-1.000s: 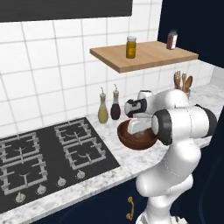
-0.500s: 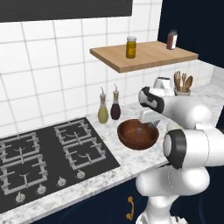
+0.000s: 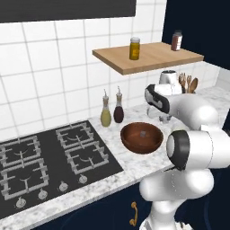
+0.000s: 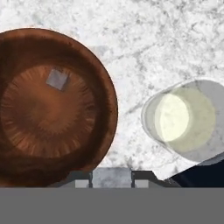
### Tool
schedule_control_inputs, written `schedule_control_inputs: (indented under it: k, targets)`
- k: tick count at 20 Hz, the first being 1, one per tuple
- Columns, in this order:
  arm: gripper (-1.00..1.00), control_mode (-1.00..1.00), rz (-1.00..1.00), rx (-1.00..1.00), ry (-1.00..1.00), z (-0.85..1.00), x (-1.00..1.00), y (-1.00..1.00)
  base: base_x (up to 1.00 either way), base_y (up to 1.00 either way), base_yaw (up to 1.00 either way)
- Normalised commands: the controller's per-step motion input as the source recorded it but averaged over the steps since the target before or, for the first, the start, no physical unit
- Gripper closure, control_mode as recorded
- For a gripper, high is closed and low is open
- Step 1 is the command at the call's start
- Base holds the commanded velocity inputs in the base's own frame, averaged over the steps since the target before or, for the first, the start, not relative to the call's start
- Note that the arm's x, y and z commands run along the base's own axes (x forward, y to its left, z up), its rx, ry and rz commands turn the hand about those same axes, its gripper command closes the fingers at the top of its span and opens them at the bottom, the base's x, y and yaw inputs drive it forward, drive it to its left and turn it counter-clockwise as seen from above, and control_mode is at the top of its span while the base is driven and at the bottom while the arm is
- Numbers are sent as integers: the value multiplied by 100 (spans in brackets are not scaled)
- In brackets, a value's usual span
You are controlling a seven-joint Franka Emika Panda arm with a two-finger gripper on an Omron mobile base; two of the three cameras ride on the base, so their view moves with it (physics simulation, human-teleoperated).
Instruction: Grab a lemon wedge from the fridge and one ice cube from the ice bowl, and put them in the glass of lemonade.
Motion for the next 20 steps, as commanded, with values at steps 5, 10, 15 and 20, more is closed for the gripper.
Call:
schedule_control_inputs:
  k: [5,10,15,20]
  targets:
    - [100,-100,-26,7,1,-2,-2,-93,0,0,0]
    - [100,-100,-13,14,-4,-4,-5,-91,0,0,0]
    - [100,-100,-2,2,0,-24,0,-25,0,0,0]
    - [100,-100,0,0,0,-38,0,0,0,0,0]
